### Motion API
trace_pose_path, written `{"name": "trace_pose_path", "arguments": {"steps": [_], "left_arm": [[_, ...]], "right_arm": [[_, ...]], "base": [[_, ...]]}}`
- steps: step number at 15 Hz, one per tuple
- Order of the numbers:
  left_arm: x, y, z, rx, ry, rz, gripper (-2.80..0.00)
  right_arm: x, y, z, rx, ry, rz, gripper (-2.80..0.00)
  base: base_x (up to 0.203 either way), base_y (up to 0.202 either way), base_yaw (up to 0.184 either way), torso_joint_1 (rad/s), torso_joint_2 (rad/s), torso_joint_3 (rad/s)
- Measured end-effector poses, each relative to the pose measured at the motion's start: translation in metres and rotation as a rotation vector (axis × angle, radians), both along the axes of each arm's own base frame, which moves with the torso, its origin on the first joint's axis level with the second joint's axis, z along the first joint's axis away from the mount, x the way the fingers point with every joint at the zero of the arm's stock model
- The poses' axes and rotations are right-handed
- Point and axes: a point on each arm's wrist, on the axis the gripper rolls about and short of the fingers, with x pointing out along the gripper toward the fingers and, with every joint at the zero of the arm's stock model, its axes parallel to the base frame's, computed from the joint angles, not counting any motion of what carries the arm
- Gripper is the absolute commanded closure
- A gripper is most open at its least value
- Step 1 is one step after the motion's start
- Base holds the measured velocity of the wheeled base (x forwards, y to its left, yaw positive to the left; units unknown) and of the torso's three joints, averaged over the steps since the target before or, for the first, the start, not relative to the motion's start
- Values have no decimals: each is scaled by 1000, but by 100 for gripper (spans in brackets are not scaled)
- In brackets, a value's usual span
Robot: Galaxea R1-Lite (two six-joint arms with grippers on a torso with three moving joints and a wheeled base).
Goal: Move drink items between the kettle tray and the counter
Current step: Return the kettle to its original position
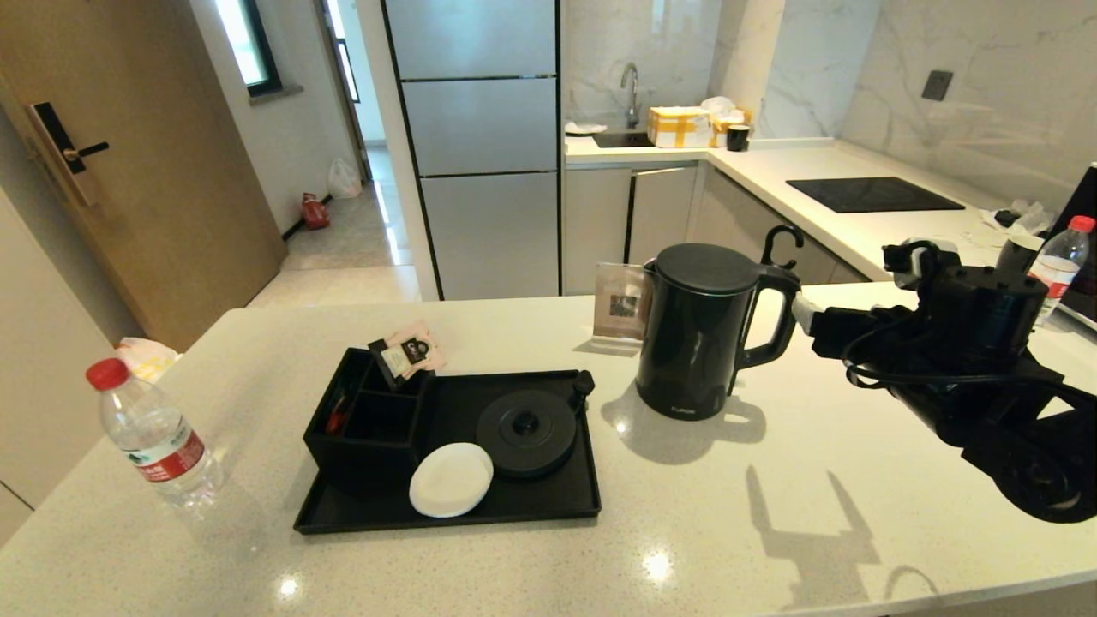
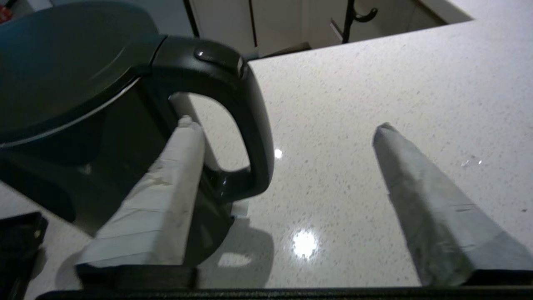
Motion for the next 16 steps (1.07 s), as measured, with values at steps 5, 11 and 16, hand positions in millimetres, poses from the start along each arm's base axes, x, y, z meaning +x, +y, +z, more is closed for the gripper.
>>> {"name": "trace_pose_path", "arguments": {"steps": [5,11,16], "left_arm": [[0,0,0,0,0,-1,0],[0,0,0,0,0,0,0],[0,0,0,0,0,0,0]], "right_arm": [[-63,-8,51,24,-14,10,0],[-177,-34,109,54,53,-47,0],[-307,-68,137,76,83,-263,0]], "base": [[0,0,0,0,0,0],[0,0,0,0,0,0],[0,0,0,0,0,0]]}}
